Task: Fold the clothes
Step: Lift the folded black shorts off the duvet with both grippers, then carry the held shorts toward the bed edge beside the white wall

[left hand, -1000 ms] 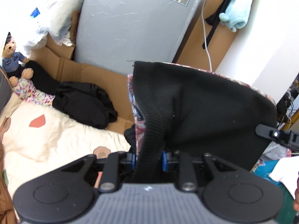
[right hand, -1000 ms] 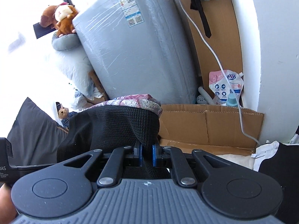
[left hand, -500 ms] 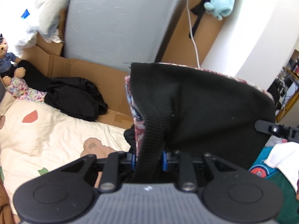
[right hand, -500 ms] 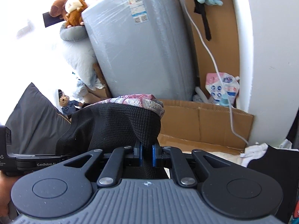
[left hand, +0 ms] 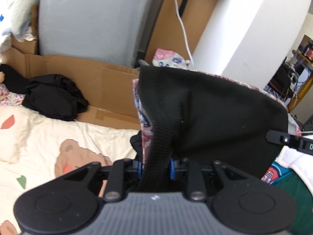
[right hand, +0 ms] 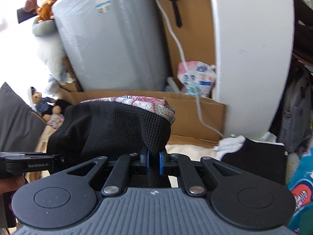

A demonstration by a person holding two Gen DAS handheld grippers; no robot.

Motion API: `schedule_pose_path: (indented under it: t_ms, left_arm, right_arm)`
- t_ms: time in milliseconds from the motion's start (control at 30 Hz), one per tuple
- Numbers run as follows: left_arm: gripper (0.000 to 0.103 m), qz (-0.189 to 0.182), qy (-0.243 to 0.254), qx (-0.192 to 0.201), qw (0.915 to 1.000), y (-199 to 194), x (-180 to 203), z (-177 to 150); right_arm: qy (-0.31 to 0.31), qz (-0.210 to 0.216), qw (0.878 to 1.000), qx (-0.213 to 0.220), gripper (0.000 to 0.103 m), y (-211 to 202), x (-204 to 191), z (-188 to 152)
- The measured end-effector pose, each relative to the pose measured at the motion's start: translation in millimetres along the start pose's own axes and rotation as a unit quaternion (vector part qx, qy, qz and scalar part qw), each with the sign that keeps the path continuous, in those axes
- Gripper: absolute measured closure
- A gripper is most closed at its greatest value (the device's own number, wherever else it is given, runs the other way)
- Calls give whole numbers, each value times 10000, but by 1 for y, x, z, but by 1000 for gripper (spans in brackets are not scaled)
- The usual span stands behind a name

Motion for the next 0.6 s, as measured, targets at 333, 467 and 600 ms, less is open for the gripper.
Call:
schedule_pose_path:
  t_ms: [333, 467, 600]
  left_arm:
    - [76, -36, 153, -134, 9998, 24, 47, -4]
    - [76, -108, 259, -185, 9994, 32, 60, -4]
    - [76, -238, 448, -239, 9984, 39, 75, -8]
  right_arm:
    - [277, -665, 9974, -24, 93, -6, 42, -6]
    - [186, -804, 9966, -31, 93, -10, 51, -8]
    - [80, -927, 9957, -38, 93, -19, 67, -10]
Point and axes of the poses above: each gripper's, at about its wrist camera, not at the fingertips, and y roughly the way its jaws point, x to its right, z to its top, the point moved 2 cm from there along y, roughly the way its jaws point, and after that the axes turned 2 degrees about z, right-handed, at the moved point
